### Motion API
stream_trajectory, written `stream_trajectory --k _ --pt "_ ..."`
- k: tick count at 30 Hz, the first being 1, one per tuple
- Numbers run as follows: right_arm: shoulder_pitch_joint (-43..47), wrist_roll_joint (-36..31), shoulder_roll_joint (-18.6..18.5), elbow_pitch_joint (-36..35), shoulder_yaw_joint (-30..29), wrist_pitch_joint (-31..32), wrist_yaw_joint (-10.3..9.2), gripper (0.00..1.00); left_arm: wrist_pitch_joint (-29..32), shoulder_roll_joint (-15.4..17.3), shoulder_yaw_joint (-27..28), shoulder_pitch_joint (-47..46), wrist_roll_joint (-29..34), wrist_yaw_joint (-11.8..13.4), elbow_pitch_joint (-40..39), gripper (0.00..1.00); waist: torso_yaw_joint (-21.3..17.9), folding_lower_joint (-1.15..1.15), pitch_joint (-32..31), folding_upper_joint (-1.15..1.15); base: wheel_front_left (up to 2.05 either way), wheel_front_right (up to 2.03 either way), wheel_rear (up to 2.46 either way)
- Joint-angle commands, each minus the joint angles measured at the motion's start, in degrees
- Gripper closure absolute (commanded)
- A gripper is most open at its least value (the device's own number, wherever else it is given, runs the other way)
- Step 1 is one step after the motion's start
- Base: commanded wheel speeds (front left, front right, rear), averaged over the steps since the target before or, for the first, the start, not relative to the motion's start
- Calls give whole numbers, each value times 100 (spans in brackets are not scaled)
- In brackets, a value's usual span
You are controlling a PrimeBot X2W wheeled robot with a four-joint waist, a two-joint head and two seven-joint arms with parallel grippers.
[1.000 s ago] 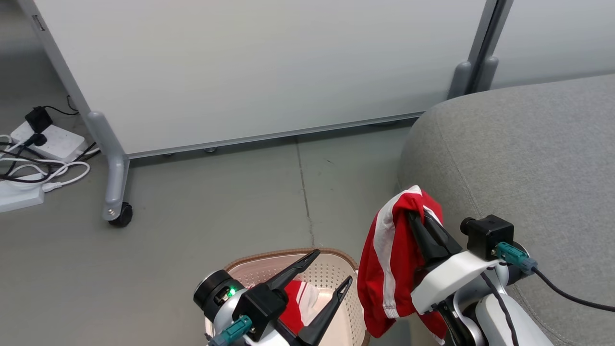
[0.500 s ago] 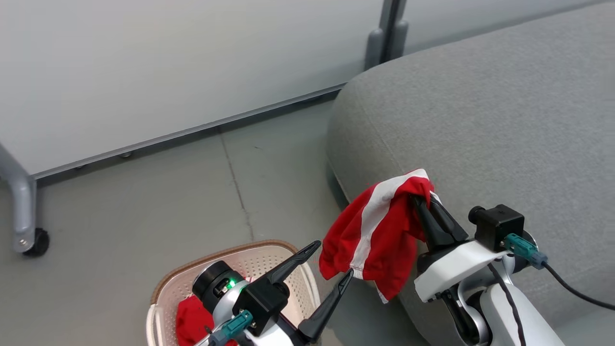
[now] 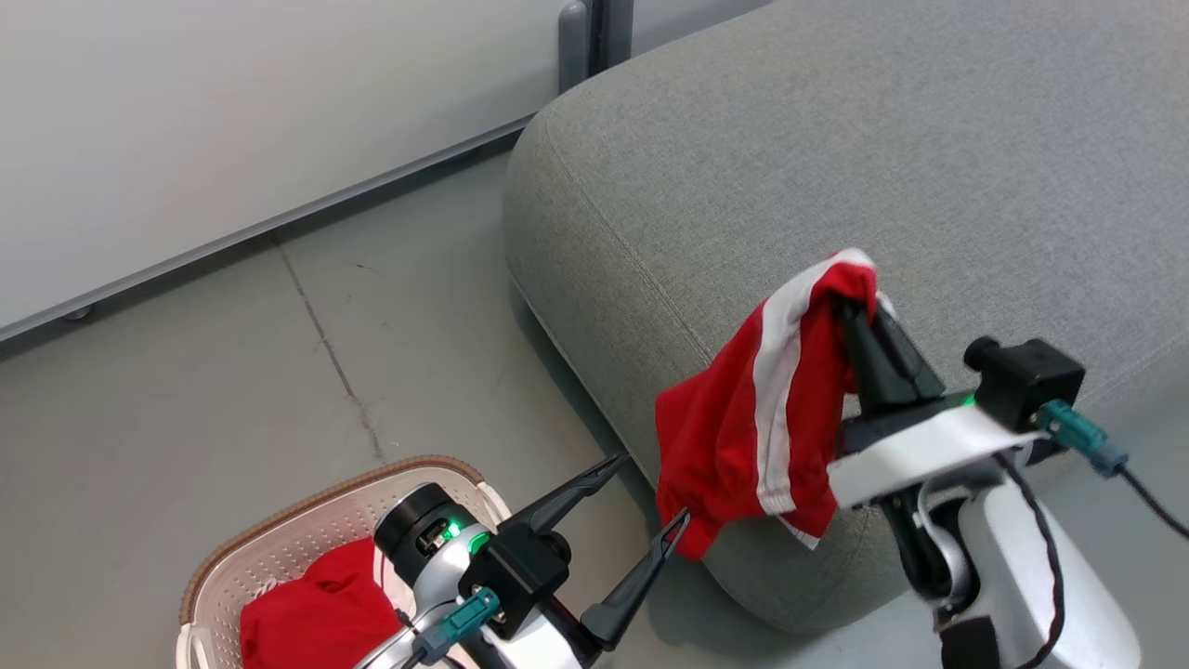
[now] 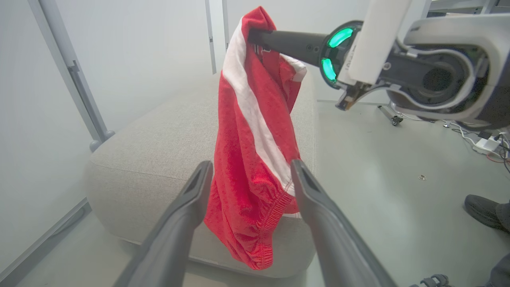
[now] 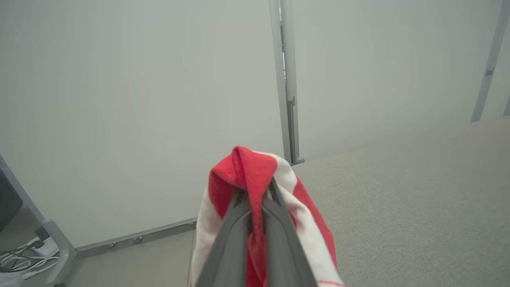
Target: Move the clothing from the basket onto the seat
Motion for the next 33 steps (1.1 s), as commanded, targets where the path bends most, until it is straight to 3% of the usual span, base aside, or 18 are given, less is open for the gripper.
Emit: stream_trajectory --k 1,11,20,26,33 --pt "-306 -35 -29 -35 -161 -92 11 100 27 31 6 -151 29 5 -51 0 -54 0 132 0 0 0 0" --pt "-1993 -205 -167 182 -1151 -305 12 100 61 102 42 -699 151 -70 -213 0 162 0 576 0 0 0 0" --pt "-3337 -277 -596 1020 -2008 -425 11 100 96 226 139 -1231 333 -74 -421 0 587 0 1303 0 0 0 0" --pt "-3661 -377 -843 1771 -2457 -447 11 100 198 335 154 -1529 430 -103 -607 0 833 0 1980 0 0 0 0" --pt "-3506 -628 -746 2389 -2996 -440 11 100 275 446 149 -1772 501 -127 -747 0 991 0 2603 0 0 0 0"
